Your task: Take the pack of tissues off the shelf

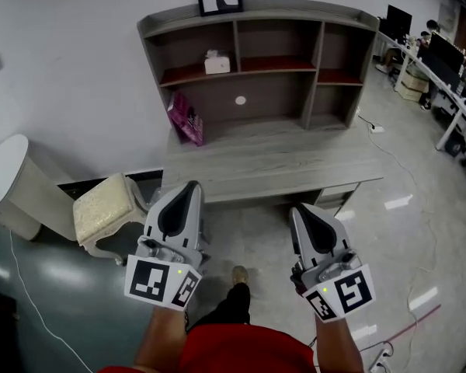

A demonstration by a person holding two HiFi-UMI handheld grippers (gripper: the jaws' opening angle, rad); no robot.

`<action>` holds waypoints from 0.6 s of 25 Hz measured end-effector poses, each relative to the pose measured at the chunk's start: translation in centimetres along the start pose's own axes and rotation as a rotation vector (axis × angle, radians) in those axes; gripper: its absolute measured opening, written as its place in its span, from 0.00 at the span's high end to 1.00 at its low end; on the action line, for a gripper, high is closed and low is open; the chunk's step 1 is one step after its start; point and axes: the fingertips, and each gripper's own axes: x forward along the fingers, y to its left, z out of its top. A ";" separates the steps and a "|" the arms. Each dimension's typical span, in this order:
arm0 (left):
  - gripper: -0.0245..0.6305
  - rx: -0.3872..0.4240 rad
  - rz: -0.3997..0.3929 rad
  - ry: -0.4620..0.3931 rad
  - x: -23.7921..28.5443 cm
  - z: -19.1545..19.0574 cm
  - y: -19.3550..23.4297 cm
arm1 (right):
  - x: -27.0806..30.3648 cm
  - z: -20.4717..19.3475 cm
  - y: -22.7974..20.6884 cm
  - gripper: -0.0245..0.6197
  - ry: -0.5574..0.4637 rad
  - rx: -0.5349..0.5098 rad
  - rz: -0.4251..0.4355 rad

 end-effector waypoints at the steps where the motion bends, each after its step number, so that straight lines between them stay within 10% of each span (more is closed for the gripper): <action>1: 0.95 -0.003 -0.002 -0.005 1.1 -0.4 0.5 | 0.9 -0.4 -0.7 0.95 0.006 -0.004 -0.004; 15: 0.95 -0.014 -0.041 0.006 21.1 -6.5 11.1 | 20.4 -5.2 -12.7 0.95 0.055 -0.031 -0.055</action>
